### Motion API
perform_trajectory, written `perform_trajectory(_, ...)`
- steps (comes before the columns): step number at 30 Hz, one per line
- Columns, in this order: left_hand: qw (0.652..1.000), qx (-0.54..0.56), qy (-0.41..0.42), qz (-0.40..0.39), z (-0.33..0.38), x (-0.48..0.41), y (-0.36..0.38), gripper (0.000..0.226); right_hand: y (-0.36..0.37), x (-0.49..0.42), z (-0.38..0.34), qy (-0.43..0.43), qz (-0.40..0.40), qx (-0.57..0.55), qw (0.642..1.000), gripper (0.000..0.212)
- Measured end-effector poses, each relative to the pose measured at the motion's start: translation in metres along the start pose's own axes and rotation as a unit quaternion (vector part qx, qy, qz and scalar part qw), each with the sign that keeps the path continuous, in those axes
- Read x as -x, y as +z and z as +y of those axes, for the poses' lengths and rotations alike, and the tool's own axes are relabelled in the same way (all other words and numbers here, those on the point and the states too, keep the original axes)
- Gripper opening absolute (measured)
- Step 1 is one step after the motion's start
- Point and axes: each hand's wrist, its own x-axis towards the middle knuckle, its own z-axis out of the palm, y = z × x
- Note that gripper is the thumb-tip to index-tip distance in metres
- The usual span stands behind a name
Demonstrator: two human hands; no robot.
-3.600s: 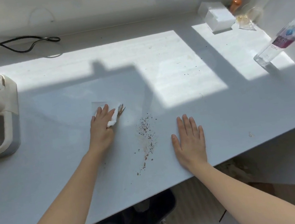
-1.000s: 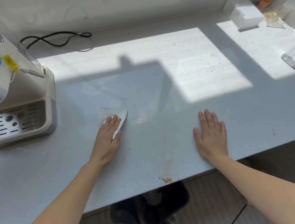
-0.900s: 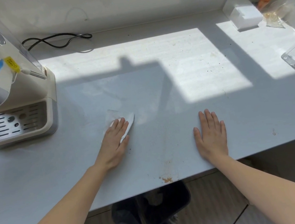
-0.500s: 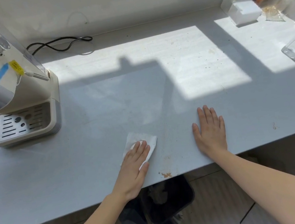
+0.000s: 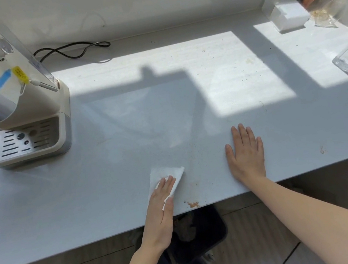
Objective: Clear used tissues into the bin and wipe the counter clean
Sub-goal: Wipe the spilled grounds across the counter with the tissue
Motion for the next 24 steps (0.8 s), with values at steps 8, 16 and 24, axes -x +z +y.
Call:
perform_trajectory(8,0.979,-0.036,-0.112,0.165,-0.028,-0.038,-0.069,0.046,0.0,0.0,0.0,0.0,0.002,-0.001,1.0,0.06)
perform_trajectory(16,0.929,-0.302,-0.056,0.208,-0.031,-0.088,-0.088,0.044,-0.001,0.0,-0.001,0.004,-0.002,0.004,1.0,0.06)
perform_trajectory(24,0.901,-0.421,-0.048,0.094,-0.031,-0.179,-0.123,0.06,-0.001,-0.001,-0.002,0.012,-0.005,0.014,1.0,0.062)
